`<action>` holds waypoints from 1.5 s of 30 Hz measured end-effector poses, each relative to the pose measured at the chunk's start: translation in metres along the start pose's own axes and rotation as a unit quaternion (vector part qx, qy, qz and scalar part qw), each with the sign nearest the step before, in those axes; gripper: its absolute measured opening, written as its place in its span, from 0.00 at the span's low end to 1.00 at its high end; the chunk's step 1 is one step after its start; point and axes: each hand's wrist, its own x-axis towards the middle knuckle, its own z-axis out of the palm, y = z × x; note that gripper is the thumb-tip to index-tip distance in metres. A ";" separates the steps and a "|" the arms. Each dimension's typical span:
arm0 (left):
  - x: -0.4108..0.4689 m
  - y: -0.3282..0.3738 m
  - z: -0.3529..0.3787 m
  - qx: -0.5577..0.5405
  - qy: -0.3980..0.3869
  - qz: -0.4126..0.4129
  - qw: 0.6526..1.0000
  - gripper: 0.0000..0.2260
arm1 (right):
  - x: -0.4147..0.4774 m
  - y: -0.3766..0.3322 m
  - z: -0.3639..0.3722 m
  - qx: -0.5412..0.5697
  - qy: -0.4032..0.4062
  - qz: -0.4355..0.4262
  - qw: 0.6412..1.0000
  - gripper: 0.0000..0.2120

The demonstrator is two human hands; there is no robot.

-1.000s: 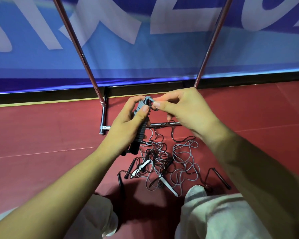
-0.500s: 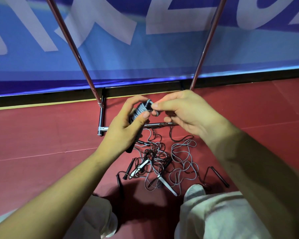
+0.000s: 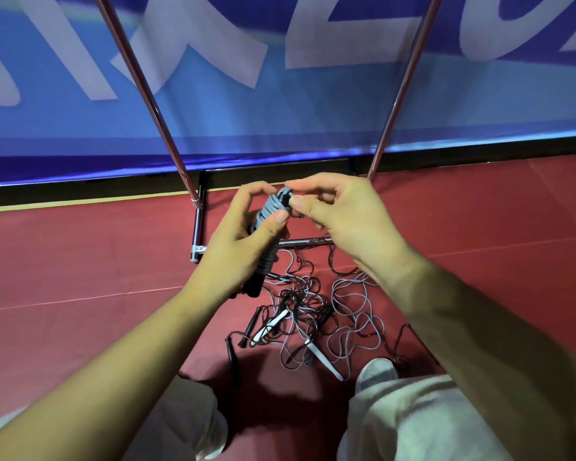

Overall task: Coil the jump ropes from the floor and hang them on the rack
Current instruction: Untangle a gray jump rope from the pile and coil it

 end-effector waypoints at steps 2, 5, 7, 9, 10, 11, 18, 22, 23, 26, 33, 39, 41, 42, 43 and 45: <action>0.001 0.001 -0.001 -0.003 0.002 -0.008 1.000 0.13 | -0.001 0.001 0.002 -0.037 0.014 -0.034 0.999 0.09; 0.002 0.001 0.000 -0.020 -0.003 -0.017 1.000 0.12 | -0.003 0.003 0.005 -0.077 0.040 -0.070 0.994 0.09; 0.002 -0.001 0.001 -0.041 -0.009 -0.023 0.999 0.11 | -0.005 0.003 0.006 -0.093 0.050 -0.087 0.991 0.08; 0.003 -0.003 0.002 -0.067 -0.015 -0.032 0.997 0.12 | -0.007 0.002 0.007 -0.095 0.051 -0.091 0.990 0.07; 0.004 -0.003 0.002 -0.077 -0.018 -0.036 0.996 0.12 | -0.007 0.003 0.008 -0.091 0.050 -0.084 0.991 0.08; 0.004 -0.003 0.002 -0.080 -0.021 -0.037 0.996 0.11 | -0.006 0.004 0.009 -0.088 0.048 -0.071 0.992 0.08; 0.004 -0.002 -0.006 -0.005 -0.018 -0.009 1.000 0.12 | -0.003 0.012 0.011 -0.031 0.034 -0.023 0.999 0.05; 0.007 0.003 -0.016 0.091 -0.015 0.036 0.995 0.13 | 0.003 0.006 0.006 -0.077 0.029 -0.024 0.996 0.02; 0.008 0.003 -0.019 0.139 -0.018 0.052 0.989 0.14 | 0.003 0.003 0.004 -0.047 0.008 0.000 0.999 0.04; 0.008 0.000 -0.027 0.235 -0.034 0.073 0.969 0.16 | 0.003 -0.001 0.002 -0.009 -0.049 0.075 0.996 0.09; 0.008 0.006 -0.028 0.136 -0.041 0.038 0.989 0.14 | 0.016 -0.010 0.003 0.067 -0.101 0.120 0.985 0.07; 0.015 0.012 -0.023 -0.010 -0.023 -0.033 0.999 0.17 | 0.030 -0.023 0.000 0.263 -0.024 0.133 0.955 0.09; 0.015 0.013 -0.025 -0.010 -0.026 -0.039 0.999 0.17 | 0.030 -0.023 0.005 0.274 -0.014 0.138 0.952 0.09; 0.015 0.013 -0.026 -0.004 -0.029 -0.042 0.999 0.17 | 0.030 -0.023 0.008 0.261 -0.009 0.135 0.956 0.10; 0.014 0.015 -0.027 0.002 -0.033 -0.044 0.998 0.17 | 0.029 -0.023 0.010 0.244 -0.004 0.131 0.961 0.09; 0.010 0.019 -0.031 0.014 -0.038 -0.043 0.998 0.17 | 0.026 -0.026 0.013 0.213 0.000 0.123 0.969 0.09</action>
